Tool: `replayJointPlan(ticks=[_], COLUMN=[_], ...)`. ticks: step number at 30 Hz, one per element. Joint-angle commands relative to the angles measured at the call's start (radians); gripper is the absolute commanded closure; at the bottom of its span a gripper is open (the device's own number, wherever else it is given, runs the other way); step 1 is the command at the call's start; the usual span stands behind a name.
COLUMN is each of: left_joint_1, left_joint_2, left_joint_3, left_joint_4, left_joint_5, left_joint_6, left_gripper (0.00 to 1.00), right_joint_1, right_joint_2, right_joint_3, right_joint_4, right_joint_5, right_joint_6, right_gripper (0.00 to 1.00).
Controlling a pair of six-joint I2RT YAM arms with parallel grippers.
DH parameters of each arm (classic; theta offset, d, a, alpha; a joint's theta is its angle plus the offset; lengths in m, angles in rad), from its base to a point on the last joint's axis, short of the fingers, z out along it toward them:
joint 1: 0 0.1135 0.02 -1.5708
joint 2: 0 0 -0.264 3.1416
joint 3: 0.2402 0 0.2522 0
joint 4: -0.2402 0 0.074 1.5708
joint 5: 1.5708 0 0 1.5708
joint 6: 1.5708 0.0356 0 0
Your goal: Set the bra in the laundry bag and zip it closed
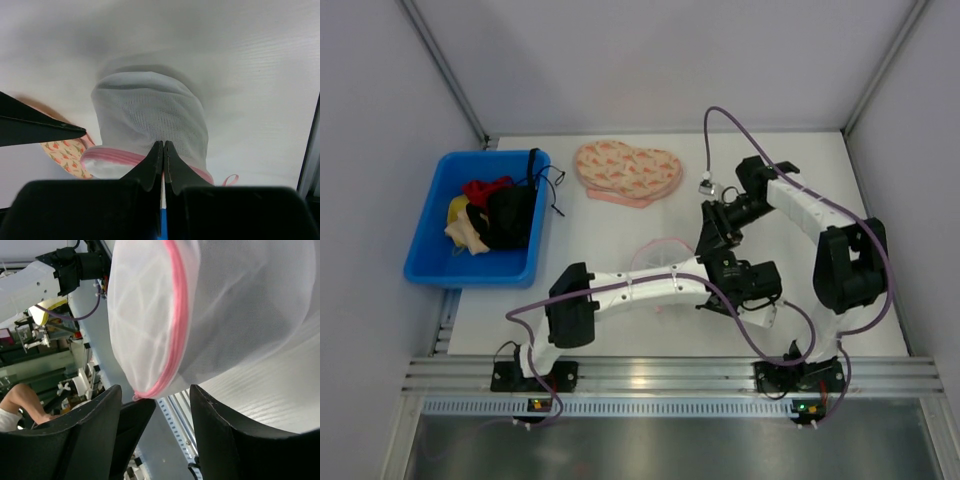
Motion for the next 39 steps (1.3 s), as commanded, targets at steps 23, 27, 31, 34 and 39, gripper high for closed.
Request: replayJointPlan(ticks=[23,27,31,34,39], left_joint_1=[-0.018,-0.038,-0.041,-0.041,-0.029], left_joint_2=[-0.088,-0.106,-0.117,-0.120,-0.091], left_joint_3=[-0.112,-0.146,-0.157,-0.158,-0.115], left_joint_4=[0.009,0.009,0.007,0.009,0.012], left_joint_5=[0.090,0.104,0.114,0.116,0.087], left_joint_6=[-0.010,-0.027,-0.032,-0.032,-0.040], left_gripper=[1.00,1.00,1.00,1.00,1.00], right_joint_1=[0.018,0.018,0.018,0.018,0.021], right_joint_2=[0.113,0.152,0.170,0.178,0.140], right_joint_3=[0.129,0.179,0.230,0.245,0.227], right_joint_4=[0.077,0.074,0.067,0.067,0.019], right_joint_5=[-0.069,-0.069,-0.066,-0.066,-0.056], right_joint_6=[0.061,0.062,0.061,0.065,0.047], right_gripper=[1.00,1.00,1.00,1.00,0.57])
